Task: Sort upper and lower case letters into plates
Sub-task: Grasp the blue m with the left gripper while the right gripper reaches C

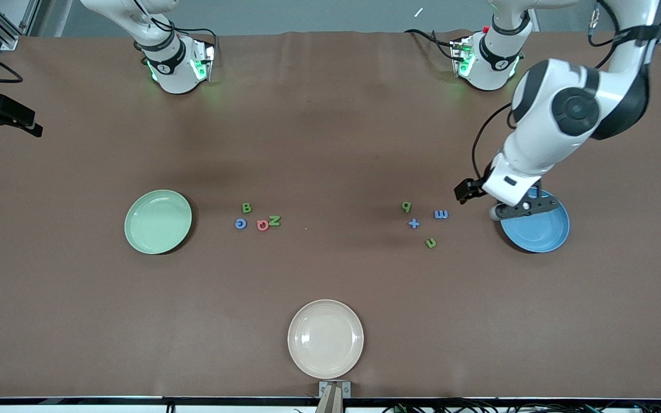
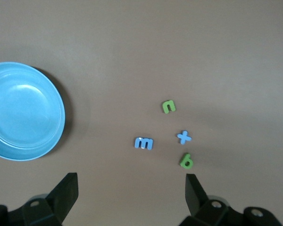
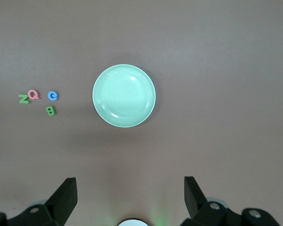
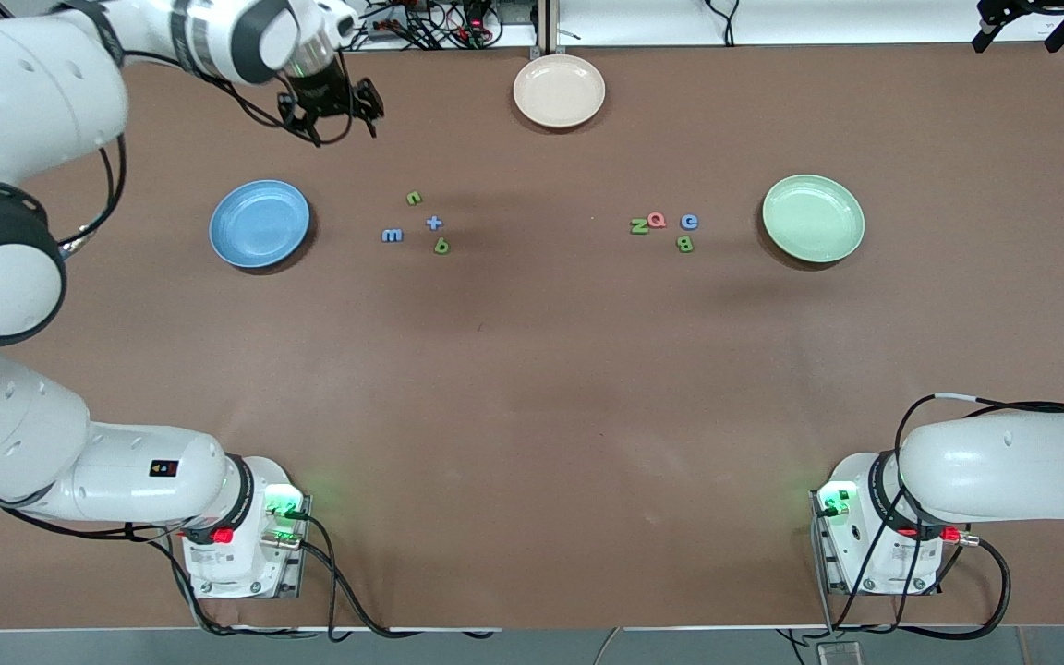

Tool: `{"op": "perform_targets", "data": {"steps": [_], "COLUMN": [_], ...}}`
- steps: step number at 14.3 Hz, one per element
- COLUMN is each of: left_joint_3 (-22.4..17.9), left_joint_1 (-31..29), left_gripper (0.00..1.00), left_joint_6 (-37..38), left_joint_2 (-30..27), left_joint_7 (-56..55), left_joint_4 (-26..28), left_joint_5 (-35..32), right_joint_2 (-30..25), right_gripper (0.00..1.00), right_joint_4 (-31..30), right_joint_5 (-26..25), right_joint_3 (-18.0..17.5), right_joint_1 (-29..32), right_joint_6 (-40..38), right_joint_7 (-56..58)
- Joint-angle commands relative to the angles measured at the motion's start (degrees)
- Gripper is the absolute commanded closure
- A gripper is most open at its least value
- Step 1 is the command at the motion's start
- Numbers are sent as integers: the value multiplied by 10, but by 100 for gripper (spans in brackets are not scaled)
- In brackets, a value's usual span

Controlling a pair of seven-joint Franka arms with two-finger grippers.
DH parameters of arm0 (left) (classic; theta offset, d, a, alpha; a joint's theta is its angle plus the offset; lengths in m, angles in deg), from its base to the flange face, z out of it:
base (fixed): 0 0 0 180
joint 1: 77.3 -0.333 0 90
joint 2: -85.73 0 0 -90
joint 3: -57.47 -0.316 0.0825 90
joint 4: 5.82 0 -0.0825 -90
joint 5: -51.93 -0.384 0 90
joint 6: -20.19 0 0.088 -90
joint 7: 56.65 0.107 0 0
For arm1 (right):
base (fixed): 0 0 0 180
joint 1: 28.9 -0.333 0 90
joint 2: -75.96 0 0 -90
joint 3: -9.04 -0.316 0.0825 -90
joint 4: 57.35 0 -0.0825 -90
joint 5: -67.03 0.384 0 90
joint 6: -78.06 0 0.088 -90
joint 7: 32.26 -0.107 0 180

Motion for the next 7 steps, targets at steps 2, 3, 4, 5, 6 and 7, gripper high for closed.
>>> {"op": "perform_targets", "data": {"steps": [2,3,4,5,6,7], "left_joint_3": [2,2,1,1,2,2], "left_joint_1": [29,34,41,41,41,40], "left_gripper": [0,0,0,0,0,0], "left_joint_6": [-72,-87,-106,-126,-148,-167], "left_joint_2": [56,73,88,101,111,117], "left_joint_7": [-81,-94,-104,-109,-110,-110], "left_joint_4": [20,20,24,32,43,54], "left_joint_5": [-47,-49,-49,-57,-71,-87], "right_joint_2": [16,21,25,39,46,49], "right_gripper": [0,0,0,0,0,0], "right_joint_4": [13,14,14,14,21,21], "right_joint_5": [2,2,3,6,7,10], "right_joint_3": [-6,-6,-6,-6,-6,-5], "right_joint_1": [11,11,11,12,12,12], "right_joint_6": [1,2,5,4,4,6], "right_joint_7": [0,1,1,0,0,1]}}
